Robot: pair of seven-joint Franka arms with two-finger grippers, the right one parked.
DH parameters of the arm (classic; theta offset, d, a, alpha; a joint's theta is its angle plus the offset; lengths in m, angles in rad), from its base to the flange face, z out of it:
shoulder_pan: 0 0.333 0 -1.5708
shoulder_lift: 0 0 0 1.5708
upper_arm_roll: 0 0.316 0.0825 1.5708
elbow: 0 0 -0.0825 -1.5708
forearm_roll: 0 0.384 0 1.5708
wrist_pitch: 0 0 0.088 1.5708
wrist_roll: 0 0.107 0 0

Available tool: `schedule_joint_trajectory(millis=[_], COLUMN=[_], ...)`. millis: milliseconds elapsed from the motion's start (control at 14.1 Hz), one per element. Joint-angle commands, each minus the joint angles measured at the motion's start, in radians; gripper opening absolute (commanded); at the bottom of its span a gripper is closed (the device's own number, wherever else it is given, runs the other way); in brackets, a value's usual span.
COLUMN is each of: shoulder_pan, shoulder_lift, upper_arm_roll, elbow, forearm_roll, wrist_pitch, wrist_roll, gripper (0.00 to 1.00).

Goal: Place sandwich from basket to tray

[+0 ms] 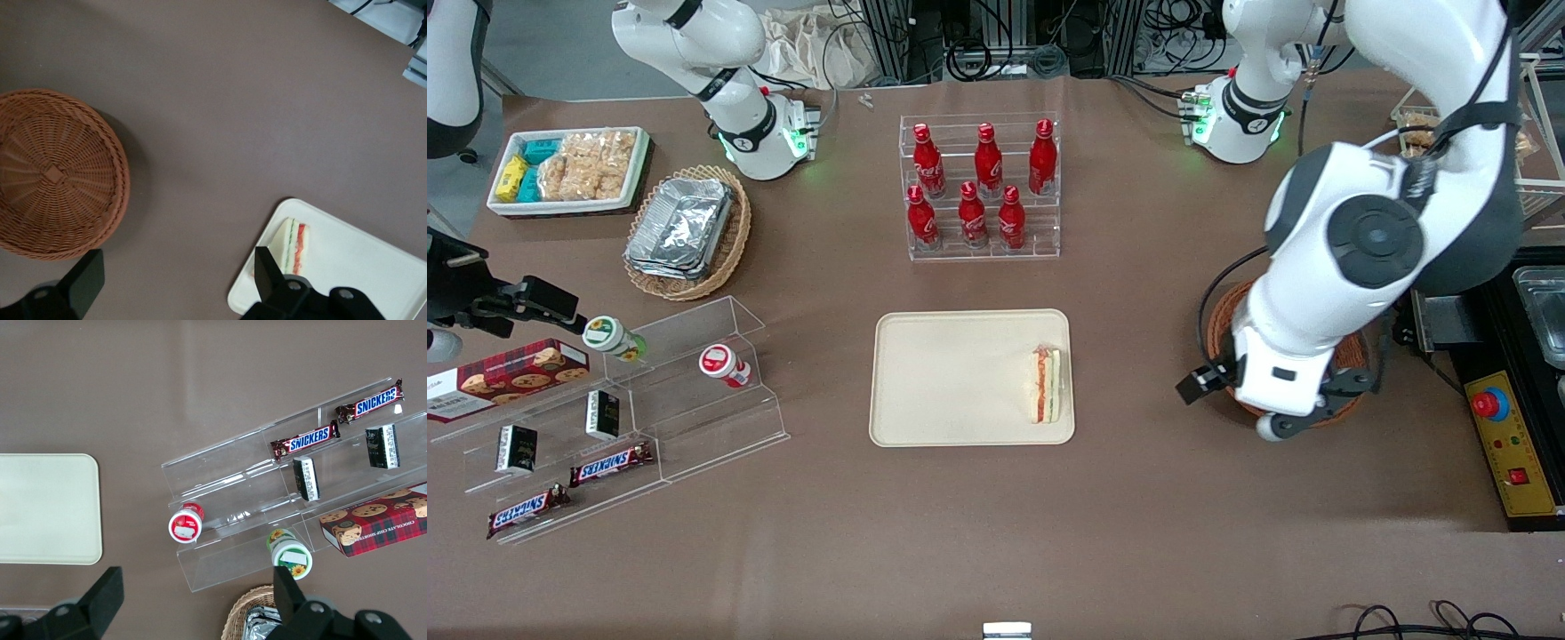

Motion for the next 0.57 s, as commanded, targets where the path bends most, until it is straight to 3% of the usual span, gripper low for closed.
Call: schedule_joint_trajectory(millis=[0,212,354,496], shoulder_pan=[0.083,0.049,-0.126,-0.265], shoulder_lift=[-0.088,-0.106,-0.117,-0.116], upper_arm_roll=[-0.004,0.106,0.357,0.589], elbow=[-0.071,-0.071,-0.067,-0.068], forearm_roll=[-0.058,-0.065,-0.094,-0.186], wrist_pitch=[-0.020,-0.084,-0.119,-0.141], wrist_roll=[0.137,0.284,0.402,0.558], gripper=[1.00,1.00,1.00,1.00])
